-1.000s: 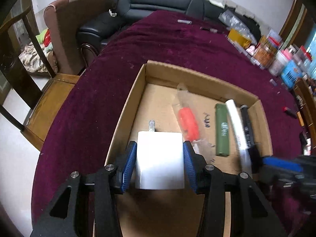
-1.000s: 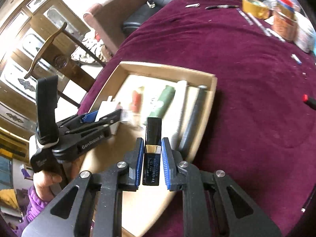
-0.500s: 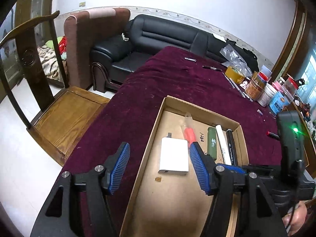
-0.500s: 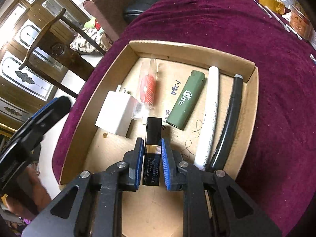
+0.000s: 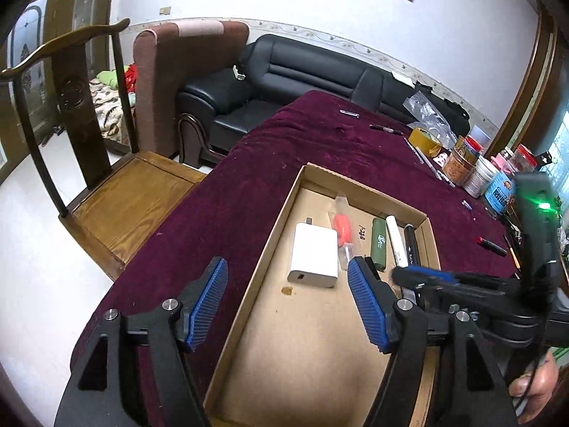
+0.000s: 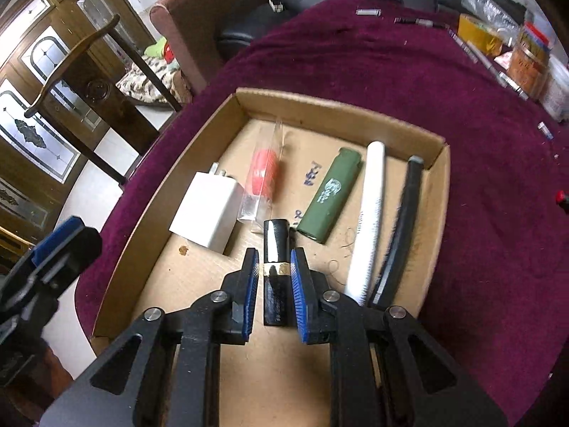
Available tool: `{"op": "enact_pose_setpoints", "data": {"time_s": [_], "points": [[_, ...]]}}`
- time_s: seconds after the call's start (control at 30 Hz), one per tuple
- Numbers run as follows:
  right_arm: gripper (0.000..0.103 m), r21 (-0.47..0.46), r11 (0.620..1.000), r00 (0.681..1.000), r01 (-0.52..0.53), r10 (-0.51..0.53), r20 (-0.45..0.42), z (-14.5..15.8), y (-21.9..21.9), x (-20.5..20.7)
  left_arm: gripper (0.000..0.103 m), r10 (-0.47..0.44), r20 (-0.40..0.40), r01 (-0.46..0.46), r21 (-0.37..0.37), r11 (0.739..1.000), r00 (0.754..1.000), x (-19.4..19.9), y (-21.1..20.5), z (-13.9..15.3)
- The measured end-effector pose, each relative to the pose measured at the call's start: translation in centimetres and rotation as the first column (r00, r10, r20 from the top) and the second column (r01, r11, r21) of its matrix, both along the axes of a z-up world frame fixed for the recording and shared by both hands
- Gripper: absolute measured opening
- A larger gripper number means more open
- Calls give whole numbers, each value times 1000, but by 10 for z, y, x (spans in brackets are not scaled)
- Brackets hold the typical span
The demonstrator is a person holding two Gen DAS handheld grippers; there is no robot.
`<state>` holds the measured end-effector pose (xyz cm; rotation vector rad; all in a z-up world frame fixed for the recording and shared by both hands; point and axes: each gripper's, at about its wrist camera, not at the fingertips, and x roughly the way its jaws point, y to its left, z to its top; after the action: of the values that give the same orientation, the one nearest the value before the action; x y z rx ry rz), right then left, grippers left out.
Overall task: Organize rigid objects
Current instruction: 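Release the charger into the box with left tool while right tool drops the black tube in, then reach the left tool to the black marker while right tool moves toward the black tape roll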
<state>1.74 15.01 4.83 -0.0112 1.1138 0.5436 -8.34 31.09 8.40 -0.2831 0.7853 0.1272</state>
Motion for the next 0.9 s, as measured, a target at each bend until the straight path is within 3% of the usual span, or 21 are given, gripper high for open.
{"op": "enact_pose_setpoints", "data": {"time_s": [0.23, 0.33, 0.43, 0.5, 0.53, 0.63, 0.9], "points": [[17, -2, 997, 988, 76, -75, 134, 27, -47, -34, 66, -18, 10, 18, 30, 999, 1000, -11, -21, 3], [18, -34, 989, 967, 145, -134, 216, 34, -72, -47, 67, -34, 19, 34, 39, 999, 999, -17, -38, 7], [36, -90, 970, 929, 226, -187, 318, 42, -96, -61, 67, -74, 25, 72, 55, 996, 997, -22, -59, 10], [59, -118, 953, 896, 280, -215, 388, 46, -115, -71, 67, -99, 23, 97, 75, 992, 995, -23, -73, 11], [61, -129, 945, 882, 300, -224, 415, 48, -122, -75, 67, -111, 20, 109, 84, 991, 994, -23, -80, 12], [61, -166, 920, 851, 355, -244, 465, 50, -145, -81, 67, -156, 7, 154, 113, 982, 988, -25, -105, 13], [61, -175, 880, 827, 441, -323, 461, 41, -203, -88, 67, -258, -33, 260, 174, 950, 966, -34, -163, 12]]}}
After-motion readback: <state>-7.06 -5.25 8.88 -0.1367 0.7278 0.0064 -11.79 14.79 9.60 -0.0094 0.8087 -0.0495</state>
